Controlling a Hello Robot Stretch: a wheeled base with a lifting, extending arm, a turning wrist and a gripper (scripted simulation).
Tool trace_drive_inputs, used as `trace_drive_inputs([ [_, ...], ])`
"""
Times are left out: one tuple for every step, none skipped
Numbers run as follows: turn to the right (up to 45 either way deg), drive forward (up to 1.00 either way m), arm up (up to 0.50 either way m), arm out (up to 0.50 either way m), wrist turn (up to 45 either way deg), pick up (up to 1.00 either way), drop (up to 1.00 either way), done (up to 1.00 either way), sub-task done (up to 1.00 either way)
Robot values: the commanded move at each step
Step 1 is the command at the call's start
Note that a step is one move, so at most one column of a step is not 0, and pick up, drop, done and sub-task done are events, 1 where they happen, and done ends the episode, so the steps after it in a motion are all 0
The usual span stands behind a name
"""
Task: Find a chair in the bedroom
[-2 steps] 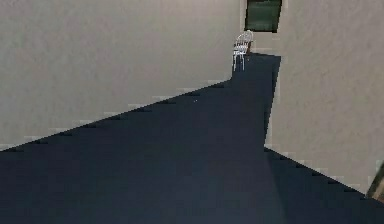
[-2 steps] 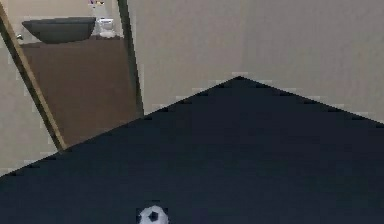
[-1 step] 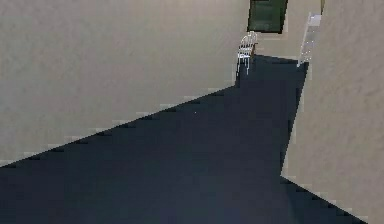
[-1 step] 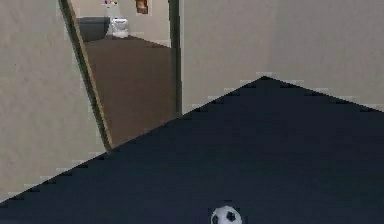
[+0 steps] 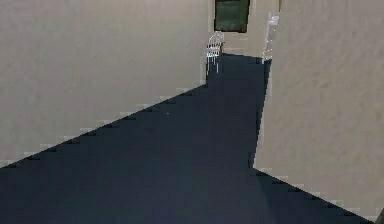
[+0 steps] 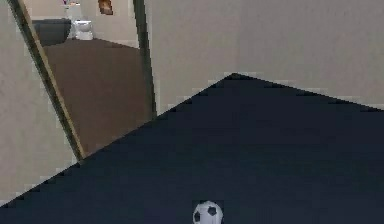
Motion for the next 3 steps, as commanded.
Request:
trace_drive_inputs([
  [0.0,1.0,0.0,0.0,0.0,0.0,0.0,0.0,0.0],
  [0.0,0.9,0.0,0.0,0.0,0.0,0.0,0.0,0.0],
  [21.0,0.0,0.0,0.0,0.0,0.0,0.0,0.0,0.0],
])
